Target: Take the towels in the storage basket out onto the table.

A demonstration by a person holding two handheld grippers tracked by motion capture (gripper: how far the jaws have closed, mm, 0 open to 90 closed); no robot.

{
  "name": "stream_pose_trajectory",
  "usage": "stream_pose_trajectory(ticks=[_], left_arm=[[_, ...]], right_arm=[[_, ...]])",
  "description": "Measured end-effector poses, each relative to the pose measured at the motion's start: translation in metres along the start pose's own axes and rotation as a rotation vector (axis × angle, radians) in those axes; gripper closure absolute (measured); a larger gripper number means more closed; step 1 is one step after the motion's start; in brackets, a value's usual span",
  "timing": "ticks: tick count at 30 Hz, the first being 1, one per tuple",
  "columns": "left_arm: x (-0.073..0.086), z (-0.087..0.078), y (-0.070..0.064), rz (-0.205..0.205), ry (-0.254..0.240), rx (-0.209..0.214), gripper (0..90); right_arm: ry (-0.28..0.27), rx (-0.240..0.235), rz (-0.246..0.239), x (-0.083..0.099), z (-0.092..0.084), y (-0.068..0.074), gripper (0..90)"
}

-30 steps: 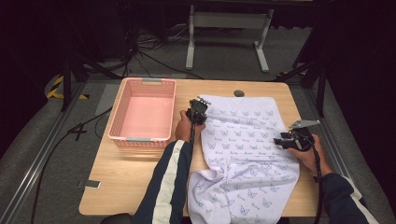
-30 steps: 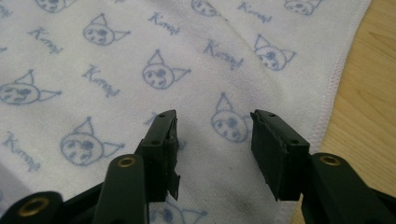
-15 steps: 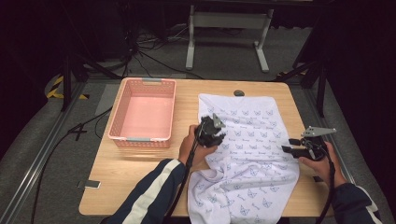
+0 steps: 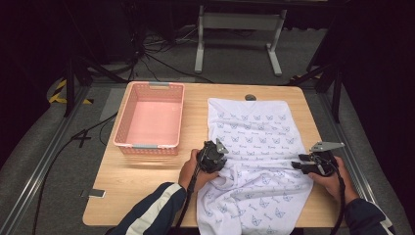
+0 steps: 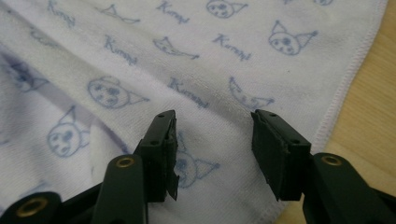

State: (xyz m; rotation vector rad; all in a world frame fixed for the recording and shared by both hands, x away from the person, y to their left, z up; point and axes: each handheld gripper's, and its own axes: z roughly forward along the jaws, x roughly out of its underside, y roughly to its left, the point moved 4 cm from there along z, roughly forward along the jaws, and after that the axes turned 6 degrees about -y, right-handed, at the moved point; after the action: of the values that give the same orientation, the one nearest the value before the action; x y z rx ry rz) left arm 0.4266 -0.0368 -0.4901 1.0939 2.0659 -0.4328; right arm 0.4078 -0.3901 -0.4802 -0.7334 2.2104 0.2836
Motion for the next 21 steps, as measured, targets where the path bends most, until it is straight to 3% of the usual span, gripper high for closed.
stream_pose_trajectory(ticks=[2, 5, 8, 12, 14, 18, 21], left_arm=[[-0.002, 0.003, 0.007, -0.005, -0.008, -0.025, 76.2], [-0.007, 0.01, 0.021, -0.051, -0.015, -0.032, 78.7], [-0.014, 0.018, 0.035, -0.011, 0.001, -0.104, 80.2], [-0.022, 0.029, 0.055, -0.061, -0.013, -0.141, 81.3], [-0.025, 0.033, 0.062, -0.078, -0.011, -0.156, 81.3], [-0.032, 0.038, 0.072, -0.054, 0.022, -0.201, 80.7], [-0.034, 0.038, 0.075, -0.081, 0.028, -0.221, 72.6]], right_arm=[[-0.008, 0.014, 0.015, -0.002, 0.003, -0.006, 50.7], [-0.013, 0.032, 0.032, -0.008, 0.01, -0.015, 51.0], [-0.007, 0.064, 0.04, -0.018, 0.02, -0.023, 50.8], [-0.009, 0.089, 0.042, -0.032, 0.034, -0.031, 50.7], [-0.01, 0.1, 0.047, -0.038, 0.041, -0.036, 50.8], [-0.014, 0.135, 0.039, -0.05, 0.055, -0.042, 49.8], [-0.019, 0.158, 0.023, -0.054, 0.058, -0.041, 45.9]])
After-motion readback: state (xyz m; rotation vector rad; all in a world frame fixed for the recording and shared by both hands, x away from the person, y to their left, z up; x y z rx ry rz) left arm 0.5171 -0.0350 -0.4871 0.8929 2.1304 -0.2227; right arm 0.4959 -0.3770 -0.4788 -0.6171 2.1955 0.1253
